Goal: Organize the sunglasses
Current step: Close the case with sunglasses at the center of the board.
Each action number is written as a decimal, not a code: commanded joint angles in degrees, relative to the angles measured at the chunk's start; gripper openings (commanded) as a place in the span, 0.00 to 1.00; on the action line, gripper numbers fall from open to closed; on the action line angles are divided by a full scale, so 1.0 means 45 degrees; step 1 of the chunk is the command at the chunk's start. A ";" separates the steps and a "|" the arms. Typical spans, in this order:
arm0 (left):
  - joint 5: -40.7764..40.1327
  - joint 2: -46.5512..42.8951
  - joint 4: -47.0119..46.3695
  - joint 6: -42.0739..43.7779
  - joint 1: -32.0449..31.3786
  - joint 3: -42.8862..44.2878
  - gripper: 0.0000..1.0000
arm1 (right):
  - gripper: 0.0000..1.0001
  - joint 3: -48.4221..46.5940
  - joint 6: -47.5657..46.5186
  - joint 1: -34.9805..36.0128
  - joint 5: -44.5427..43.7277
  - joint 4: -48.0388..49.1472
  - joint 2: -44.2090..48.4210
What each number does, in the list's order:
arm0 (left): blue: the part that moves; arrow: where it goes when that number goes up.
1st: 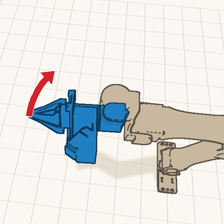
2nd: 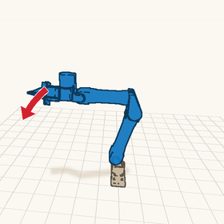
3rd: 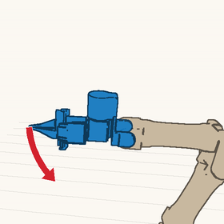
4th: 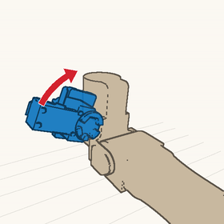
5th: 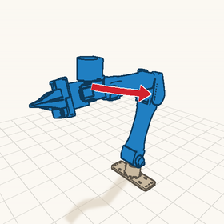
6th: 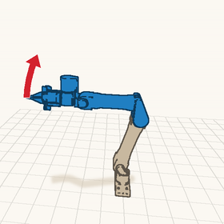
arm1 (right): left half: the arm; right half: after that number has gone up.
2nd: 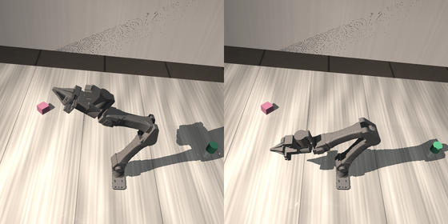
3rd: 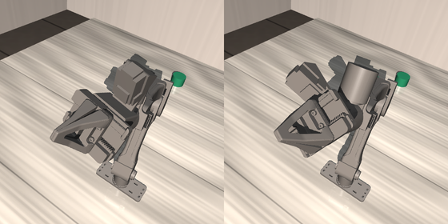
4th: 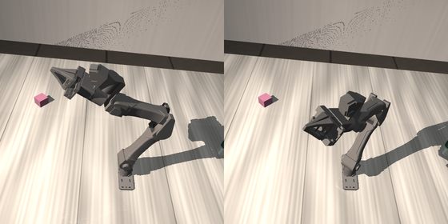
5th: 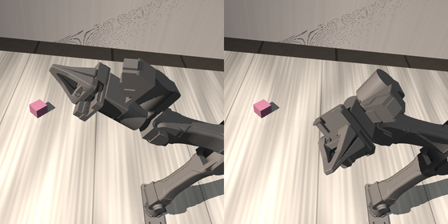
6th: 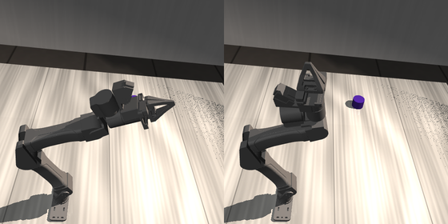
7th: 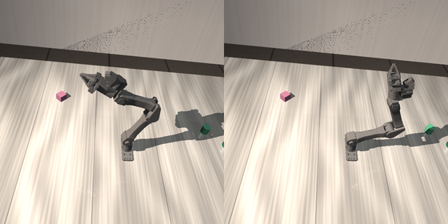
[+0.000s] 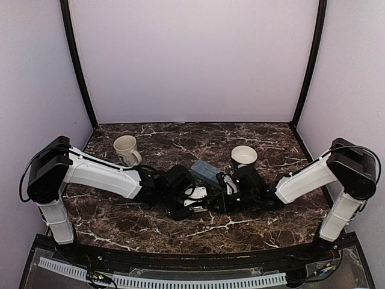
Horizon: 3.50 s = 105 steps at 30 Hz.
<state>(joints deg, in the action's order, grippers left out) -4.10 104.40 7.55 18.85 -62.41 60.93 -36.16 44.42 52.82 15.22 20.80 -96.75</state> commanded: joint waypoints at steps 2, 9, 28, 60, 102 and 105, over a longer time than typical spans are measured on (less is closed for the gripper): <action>0.0242 0.0039 0.0463 -0.0216 -0.0076 0.0063 0.67 | 0.16 -0.0238 -0.0106 -0.0077 -0.0118 0.0115 -0.0058; -0.0025 -0.0199 0.0420 -0.0388 -0.0076 0.0030 0.71 | 0.16 -0.0182 -0.0086 -0.0077 -0.0209 0.0054 -0.0007; 0.0390 -0.0131 0.0513 -0.0092 -0.0232 0.0005 0.62 | 0.16 -0.0149 -0.0116 -0.0057 -0.0199 0.0056 0.0006; -0.0060 -0.1392 0.0094 -0.0832 -0.0250 -0.0415 0.79 | 0.15 -0.0320 -0.0283 0.0021 -0.0377 -0.0313 0.0088; 0.0400 -0.3487 -0.0327 0.0114 0.1369 -0.1214 0.97 | 0.10 -0.0815 -0.0517 0.0060 -0.0649 -0.0967 -0.0141; 0.0835 -0.3410 -0.0329 0.0067 0.1369 -0.1210 0.98 | 0.08 -0.0852 -0.0525 0.0060 -0.0701 -0.1031 -0.0141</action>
<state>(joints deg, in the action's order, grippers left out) -4.45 88.66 4.08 19.84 -56.45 54.35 -38.63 42.74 52.82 12.78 16.08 -96.86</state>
